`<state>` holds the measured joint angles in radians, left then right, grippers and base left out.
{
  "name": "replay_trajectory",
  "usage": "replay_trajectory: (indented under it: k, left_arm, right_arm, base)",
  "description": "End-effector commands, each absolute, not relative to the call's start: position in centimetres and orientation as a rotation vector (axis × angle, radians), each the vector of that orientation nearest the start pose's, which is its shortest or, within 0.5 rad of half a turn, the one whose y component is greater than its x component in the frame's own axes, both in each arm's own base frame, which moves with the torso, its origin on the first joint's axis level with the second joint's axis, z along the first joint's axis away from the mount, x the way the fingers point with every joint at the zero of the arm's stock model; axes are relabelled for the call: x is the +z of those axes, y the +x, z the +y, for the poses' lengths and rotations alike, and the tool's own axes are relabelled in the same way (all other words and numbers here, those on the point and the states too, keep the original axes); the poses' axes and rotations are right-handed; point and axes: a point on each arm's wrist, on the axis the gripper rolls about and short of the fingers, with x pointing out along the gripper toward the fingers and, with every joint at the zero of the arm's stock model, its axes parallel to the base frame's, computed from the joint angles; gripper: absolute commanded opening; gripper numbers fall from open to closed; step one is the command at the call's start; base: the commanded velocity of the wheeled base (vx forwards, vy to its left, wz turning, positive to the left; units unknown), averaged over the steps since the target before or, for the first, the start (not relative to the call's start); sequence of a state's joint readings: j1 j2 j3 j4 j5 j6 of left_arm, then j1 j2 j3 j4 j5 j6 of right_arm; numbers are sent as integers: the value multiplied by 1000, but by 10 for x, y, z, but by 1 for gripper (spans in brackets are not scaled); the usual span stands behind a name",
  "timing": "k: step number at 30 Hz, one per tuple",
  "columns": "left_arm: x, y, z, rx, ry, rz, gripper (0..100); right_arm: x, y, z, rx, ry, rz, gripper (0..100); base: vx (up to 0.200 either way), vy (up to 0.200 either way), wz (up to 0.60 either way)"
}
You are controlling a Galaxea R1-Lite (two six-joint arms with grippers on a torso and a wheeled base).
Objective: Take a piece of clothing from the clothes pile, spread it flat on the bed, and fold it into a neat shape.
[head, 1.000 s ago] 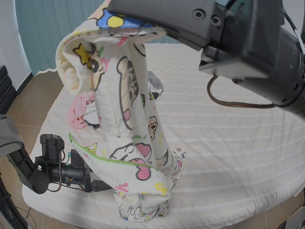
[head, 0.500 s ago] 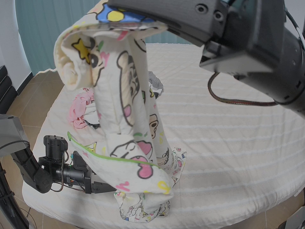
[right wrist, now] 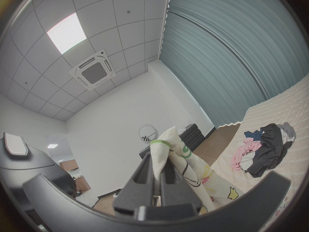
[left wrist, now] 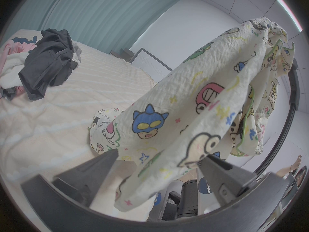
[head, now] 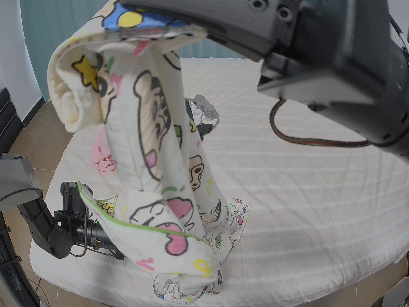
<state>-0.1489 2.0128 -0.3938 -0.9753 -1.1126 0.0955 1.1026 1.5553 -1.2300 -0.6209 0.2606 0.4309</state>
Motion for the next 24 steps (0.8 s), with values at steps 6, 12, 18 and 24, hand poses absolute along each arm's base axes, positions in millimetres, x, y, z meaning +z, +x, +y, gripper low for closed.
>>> replay_trajectory:
  k: [6, 12, 18, 24]
  left_arm:
    - [39, 261, -60, -1238, -237, 549, 0]
    - [43, 259, -53, -1217, -236, 535, 0]
    - [62, 252, -37, -1164, -221, 470, 0]
    - [88, 235, -27, -1123, -224, 409, 0]
  right_arm:
    - [345, 123, 254, 1396, 489, 5, 0]
    - [347, 138, 227, 1305, 493, -15, 0]
    - [336, 158, 200, 1184, 474, -11, 0]
    - [327, 173, 172, 1062, 461, -16, 0]
  base:
    - [0, 0, 0]
    - [0, 0, 0]
    - [0, 0, 0]
    - [0, 0, 0]
